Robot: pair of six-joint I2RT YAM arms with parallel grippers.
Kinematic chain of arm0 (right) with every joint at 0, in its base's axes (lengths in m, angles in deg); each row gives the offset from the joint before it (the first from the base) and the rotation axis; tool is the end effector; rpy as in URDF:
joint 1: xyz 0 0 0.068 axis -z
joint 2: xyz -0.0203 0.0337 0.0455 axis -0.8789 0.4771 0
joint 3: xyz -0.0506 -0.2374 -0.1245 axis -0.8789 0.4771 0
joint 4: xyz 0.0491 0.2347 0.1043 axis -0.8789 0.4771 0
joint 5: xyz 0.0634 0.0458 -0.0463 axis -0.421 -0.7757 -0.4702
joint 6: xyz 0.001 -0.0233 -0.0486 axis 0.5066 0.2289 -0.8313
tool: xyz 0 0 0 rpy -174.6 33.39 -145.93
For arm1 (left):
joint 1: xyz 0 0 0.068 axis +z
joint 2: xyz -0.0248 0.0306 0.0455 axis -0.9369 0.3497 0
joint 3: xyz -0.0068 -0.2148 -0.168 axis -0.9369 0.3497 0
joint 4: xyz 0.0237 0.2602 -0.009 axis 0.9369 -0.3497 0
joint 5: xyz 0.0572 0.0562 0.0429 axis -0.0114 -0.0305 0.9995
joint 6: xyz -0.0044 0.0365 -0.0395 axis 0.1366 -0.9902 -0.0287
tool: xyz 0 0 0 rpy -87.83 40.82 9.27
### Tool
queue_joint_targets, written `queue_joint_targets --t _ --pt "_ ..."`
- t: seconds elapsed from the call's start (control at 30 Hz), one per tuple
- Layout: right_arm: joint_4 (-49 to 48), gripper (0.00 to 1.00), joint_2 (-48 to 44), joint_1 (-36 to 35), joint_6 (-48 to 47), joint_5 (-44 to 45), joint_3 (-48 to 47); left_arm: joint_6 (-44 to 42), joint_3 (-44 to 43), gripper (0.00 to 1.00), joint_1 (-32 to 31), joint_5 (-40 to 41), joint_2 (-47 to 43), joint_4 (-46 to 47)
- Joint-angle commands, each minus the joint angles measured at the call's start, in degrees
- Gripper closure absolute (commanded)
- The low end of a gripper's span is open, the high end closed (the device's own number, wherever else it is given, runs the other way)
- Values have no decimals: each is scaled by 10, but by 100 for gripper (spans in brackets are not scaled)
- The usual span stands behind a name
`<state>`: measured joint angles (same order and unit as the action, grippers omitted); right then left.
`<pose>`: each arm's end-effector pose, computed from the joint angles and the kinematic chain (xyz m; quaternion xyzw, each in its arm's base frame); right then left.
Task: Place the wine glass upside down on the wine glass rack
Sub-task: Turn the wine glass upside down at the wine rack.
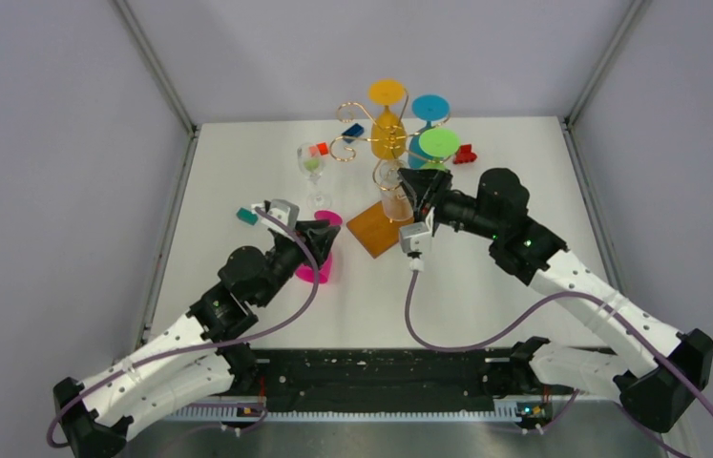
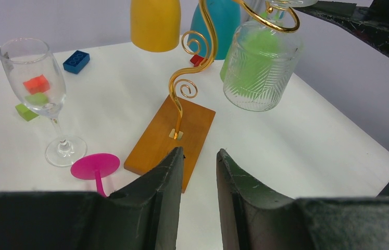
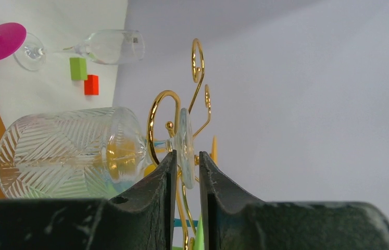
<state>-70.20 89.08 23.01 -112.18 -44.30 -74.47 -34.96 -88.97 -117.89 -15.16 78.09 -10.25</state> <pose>0.1833 0.1648 0.3754 -0.7144 0.2001 -0.1286 0.6581 0.1200 -0.1227 0.3215 0.1280 0.6800 -0.2998 0.6567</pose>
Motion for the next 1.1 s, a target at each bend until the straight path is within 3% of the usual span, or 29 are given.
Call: queue_joint_targets --t 0.0,1.07 --pt "-52 78 6 -4 -9 -6 -6 -2 -18 65 2 6 -5 32" --pt "-8 68 -41 -4 24 -42 15 1 -12 65 2 4 -2 34"
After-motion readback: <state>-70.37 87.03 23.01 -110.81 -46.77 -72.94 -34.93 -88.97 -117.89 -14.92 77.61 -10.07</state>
